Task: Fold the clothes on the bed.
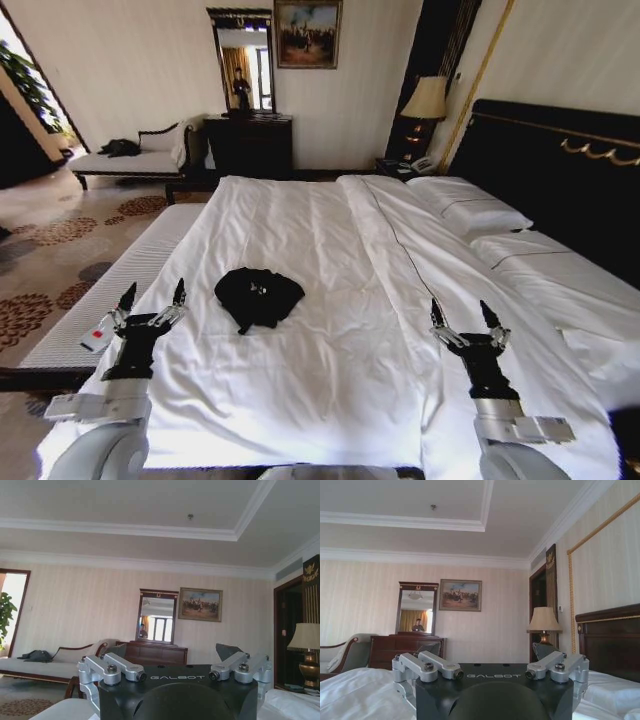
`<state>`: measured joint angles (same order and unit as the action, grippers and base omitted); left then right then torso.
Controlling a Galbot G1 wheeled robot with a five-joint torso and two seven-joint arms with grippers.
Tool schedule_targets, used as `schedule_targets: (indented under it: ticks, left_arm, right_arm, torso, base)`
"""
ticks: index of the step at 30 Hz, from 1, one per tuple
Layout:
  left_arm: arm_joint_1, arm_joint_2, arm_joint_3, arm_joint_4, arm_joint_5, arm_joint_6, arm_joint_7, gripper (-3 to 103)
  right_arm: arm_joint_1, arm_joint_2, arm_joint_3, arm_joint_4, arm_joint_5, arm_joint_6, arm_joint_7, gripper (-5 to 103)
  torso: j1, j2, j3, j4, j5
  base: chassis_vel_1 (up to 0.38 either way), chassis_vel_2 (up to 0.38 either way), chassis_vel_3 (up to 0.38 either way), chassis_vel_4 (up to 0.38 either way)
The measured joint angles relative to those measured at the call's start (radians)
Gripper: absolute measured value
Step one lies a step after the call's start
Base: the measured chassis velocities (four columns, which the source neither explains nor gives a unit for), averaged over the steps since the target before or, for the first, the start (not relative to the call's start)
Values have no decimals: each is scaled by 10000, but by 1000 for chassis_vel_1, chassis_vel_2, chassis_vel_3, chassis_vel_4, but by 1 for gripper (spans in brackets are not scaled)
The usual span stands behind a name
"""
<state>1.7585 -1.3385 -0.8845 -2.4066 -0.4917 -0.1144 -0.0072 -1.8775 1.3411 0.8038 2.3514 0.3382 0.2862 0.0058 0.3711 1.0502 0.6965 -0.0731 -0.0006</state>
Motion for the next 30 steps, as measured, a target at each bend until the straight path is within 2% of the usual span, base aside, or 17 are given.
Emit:
schedule_targets:
  ticks: [5, 30]
  left_arm:
    - [17, -6, -33, -1, -1, -26, 0, 100]
    - [-93, -111, 6, 96, 30, -42, 1, 100]
  right_arm:
    - [-11, 38, -71, -22, -112, 57, -86, 100]
    - [-23, 50, 7, 18, -168, 156, -151, 100]
  torso:
    - [-16, 3, -4, -1, 11]
    - [-11, 2, -3, -1, 5]
  base:
    - [1, -15, 1, 9]
    - [0, -9, -1, 5]
